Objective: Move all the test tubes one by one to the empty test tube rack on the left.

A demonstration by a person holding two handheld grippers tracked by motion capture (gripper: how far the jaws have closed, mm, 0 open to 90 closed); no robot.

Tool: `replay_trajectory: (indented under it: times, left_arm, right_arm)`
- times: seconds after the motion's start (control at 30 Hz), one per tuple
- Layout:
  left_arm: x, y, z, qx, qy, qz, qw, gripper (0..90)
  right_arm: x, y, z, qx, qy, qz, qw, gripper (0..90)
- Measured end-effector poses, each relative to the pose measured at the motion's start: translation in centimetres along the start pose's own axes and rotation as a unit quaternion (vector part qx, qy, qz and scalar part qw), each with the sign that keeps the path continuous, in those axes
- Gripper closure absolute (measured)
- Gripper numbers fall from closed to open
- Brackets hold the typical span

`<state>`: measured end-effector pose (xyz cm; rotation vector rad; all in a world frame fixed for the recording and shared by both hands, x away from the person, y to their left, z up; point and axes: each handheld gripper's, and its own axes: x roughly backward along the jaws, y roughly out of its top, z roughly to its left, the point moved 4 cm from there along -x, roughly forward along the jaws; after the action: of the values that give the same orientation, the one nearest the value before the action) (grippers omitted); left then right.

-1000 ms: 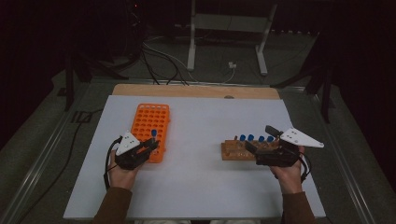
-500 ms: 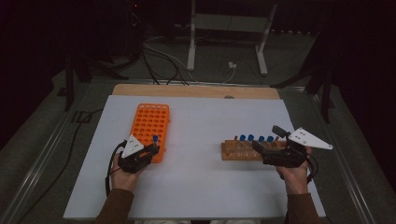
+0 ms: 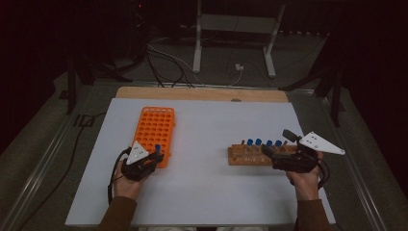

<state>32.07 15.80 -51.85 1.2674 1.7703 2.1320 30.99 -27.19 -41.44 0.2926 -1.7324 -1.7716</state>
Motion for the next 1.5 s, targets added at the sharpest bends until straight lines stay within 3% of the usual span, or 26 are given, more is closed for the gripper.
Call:
replay_trajectory:
  times: [0.27, 0.47, 0.67, 0.87, 0.97, 1.13, 1.2, 1.5]
  left_arm:
    - [-0.1, 0.0, -0.4, -0.010, 0.015, 0.004, 0.9998, 78.0]
    - [0.0, 0.0, -0.3, -0.004, 0.010, -0.001, 0.9999, 77.2]
    - [0.3, 0.1, -0.1, 0.008, 0.009, -0.015, 0.9998, 55.0]
    - [1.3, 0.6, 0.4, 0.034, 0.009, -0.040, 0.9986, 47.2]
    - [1.9, 0.8, 0.8, 0.045, 0.029, -0.047, 0.9975, 28.6]
    - [3.1, 1.1, 1.3, 0.059, 0.044, -0.061, 0.9954, 12.1]
    - [3.4, 1.2, 1.5, 0.062, 0.051, -0.059, 0.9950, 1.7]
    - [4.4, 1.0, 2.1, 0.063, 0.062, -0.061, 0.9942, 0.6]
  right_arm:
    - [0.0, -0.1, -0.2, 0.004, -0.006, 0.002, 1.0000, 0.0]
    - [0.1, -0.1, -0.3, 0.003, -0.009, 0.000, 1.0000, 0.0]
    - [0.2, -0.2, -0.7, 0.002, -0.015, 0.002, 0.9999, 0.0]
    - [0.3, -0.3, -1.0, 0.004, -0.024, 0.004, 0.9997, 0.0]
    - [0.3, -0.3, -1.2, 0.001, -0.028, 0.004, 0.9996, 0.0]
    - [0.2, -0.8, -1.8, 0.004, -0.041, 0.011, 0.9991, 0.0]
    - [0.1, -1.1, -2.1, 0.002, -0.045, 0.015, 0.9989, 0.0]
    - [-0.2, -2.4, -3.2, 0.000, -0.063, 0.029, 0.9976, 0.0]
